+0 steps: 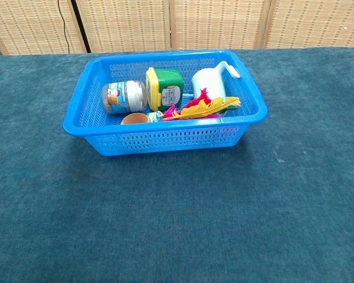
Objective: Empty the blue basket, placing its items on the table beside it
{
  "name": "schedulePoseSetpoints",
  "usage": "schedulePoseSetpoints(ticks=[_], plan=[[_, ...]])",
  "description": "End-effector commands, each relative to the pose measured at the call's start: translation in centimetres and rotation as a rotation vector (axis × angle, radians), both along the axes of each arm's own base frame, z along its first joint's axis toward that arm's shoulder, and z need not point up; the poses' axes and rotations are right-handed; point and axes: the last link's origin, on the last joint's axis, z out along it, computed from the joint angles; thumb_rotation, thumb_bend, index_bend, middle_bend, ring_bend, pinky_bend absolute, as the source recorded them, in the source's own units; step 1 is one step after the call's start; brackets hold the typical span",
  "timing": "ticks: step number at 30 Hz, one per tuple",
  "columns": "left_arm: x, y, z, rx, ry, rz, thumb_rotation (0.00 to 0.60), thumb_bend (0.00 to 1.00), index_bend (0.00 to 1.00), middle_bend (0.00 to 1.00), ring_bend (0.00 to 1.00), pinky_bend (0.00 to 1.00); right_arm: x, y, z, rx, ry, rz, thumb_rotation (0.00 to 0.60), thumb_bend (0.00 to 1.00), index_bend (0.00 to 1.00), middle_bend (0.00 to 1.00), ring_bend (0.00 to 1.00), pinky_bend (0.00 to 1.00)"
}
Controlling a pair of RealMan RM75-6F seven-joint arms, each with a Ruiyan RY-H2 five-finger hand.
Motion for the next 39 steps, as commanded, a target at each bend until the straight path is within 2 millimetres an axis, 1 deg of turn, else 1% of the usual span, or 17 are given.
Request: schedulePoseSetpoints(ticks=[1, 11, 14, 16, 19, 22, 26, 27, 30, 33, 35, 39], plan=[[0.0, 0.1, -0.1, -0.004, 0.001, 0.002, 0.6, 0.03, 0.0, 0.0, 0.0, 0.0, 0.0, 0.0, 0.0, 0.002, -0.003, 0.0, 0.6, 0.0, 0.0, 0.0, 0.0, 0.0], [0.2, 0.4, -0.3, -0.015, -0.004, -0.006, 0.6, 0.03, 0.0, 0.0, 0.0, 0.0, 0.0, 0.0, 0.3, 0.001, -0.015, -0.002, 0.6, 0.0, 0.0, 0.0, 0.0, 0.0], [0.6, 1.0, -0.3, -0.02, -0.012, -0.022, 0.6, 0.03, 0.0, 0.0, 0.0, 0.0, -0.1, -0.1, 0.3, 0.003, -0.014, -0.007, 0.6, 0.0, 0.0, 0.0, 0.0, 0.0], [1.3, 1.7, -0.6, -0.035, -0.008, -0.047, 0.6, 0.03, 0.0, 0.0, 0.0, 0.0, -0.1, -0.1, 0.2, 0.008, -0.01, -0.01, 0.6, 0.0, 0.0, 0.0, 0.0, 0.0], [2.8, 3.0, -0.9, -0.066, 0.01, -0.088, 0.6, 0.03, 0.0, 0.0, 0.0, 0.0, -0.3, -0.3, -0.1, 0.017, -0.004, -0.018, 0.6, 0.0, 0.0, 0.0, 0.0, 0.0], [4.8, 4.6, -1.0, -0.091, 0.045, -0.124, 0.6, 0.03, 0.0, 0.0, 0.0, 0.0, -0.5, -0.6, -0.3, 0.022, 0.003, -0.033, 0.6, 0.0, 0.0, 0.0, 0.0, 0.0], [8.1, 7.4, -1.7, -0.148, 0.086, -0.154, 0.6, 0.03, 0.0, 0.0, 0.0, 0.0, -0.8, -1.2, -0.5, 0.027, 0.007, -0.053, 0.6, 0.0, 0.0, 0.0, 0.0, 0.0], [9.0, 8.2, -2.0, -0.163, 0.105, -0.163, 0.6, 0.03, 0.0, 0.0, 0.0, 0.0, -0.9, -1.3, -0.5, 0.028, 0.009, -0.059, 0.6, 0.0, 0.0, 0.0, 0.0, 0.0], [10.9, 10.1, -3.0, -0.189, 0.145, -0.195, 0.6, 0.03, 0.0, 0.0, 0.0, 0.0, -1.2, -1.5, -0.6, 0.029, 0.014, -0.075, 0.6, 0.0, 0.0, 0.0, 0.0, 0.0], [12.9, 12.3, -4.5, -0.212, 0.205, -0.242, 0.6, 0.03, 0.0, 0.0, 0.0, 0.0, -1.7, -1.9, -0.7, 0.028, 0.019, -0.099, 0.6, 0.0, 0.0, 0.0, 0.0, 0.0], [14.0, 13.4, -5.5, -0.233, 0.238, -0.261, 0.6, 0.03, 0.0, 0.0, 0.0, 0.0, -2.0, -2.3, -0.7, 0.025, 0.022, -0.118, 0.6, 0.0, 0.0, 0.0, 0.0, 0.0], [15.7, 15.0, -6.9, -0.278, 0.303, -0.295, 0.6, 0.03, 0.0, 0.0, 0.0, 0.0, -2.6, -2.8, -0.5, 0.012, 0.024, -0.152, 0.6, 0.0, 0.0, 0.0, 0.0, 0.0]])
